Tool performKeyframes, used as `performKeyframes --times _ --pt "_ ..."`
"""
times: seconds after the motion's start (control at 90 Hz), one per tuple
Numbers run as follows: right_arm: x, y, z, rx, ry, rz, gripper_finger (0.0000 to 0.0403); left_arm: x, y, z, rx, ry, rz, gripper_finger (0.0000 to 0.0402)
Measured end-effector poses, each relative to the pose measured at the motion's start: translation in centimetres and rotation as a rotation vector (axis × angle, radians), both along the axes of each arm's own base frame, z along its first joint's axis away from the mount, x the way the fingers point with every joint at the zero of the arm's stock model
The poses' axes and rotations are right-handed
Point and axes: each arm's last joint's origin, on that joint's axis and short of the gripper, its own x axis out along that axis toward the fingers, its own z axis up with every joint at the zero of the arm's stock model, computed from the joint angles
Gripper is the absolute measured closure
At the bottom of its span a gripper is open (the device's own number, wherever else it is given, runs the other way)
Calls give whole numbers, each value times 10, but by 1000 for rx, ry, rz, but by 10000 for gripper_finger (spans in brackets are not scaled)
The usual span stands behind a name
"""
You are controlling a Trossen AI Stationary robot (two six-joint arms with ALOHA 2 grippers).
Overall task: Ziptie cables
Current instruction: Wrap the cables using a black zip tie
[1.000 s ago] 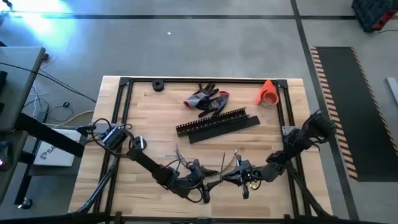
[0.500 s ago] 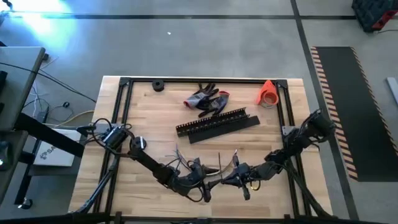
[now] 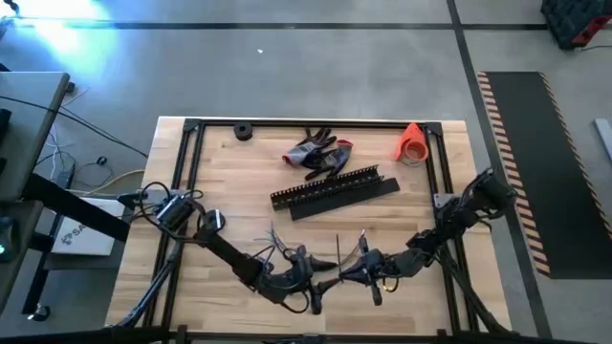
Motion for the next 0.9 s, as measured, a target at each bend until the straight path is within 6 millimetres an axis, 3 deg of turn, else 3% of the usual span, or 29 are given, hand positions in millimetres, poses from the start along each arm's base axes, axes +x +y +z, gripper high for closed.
performKeyframes --times 0.3,0.478,0.6,0.9 --pt "-2 -1 15 38 -67 -11 403 0 -3 0 -31 4 -103 211" --pt "-20 -9 18 46 -186 2 403 1 -4 0 -24 6 -119 211" --pt "-33 -16 9 7 -182 15 403 2 -2 -2 -31 6 -112 211" --pt "-35 -17 1 -52 -141 92 403 33 6 -20 4 11 -7 211"
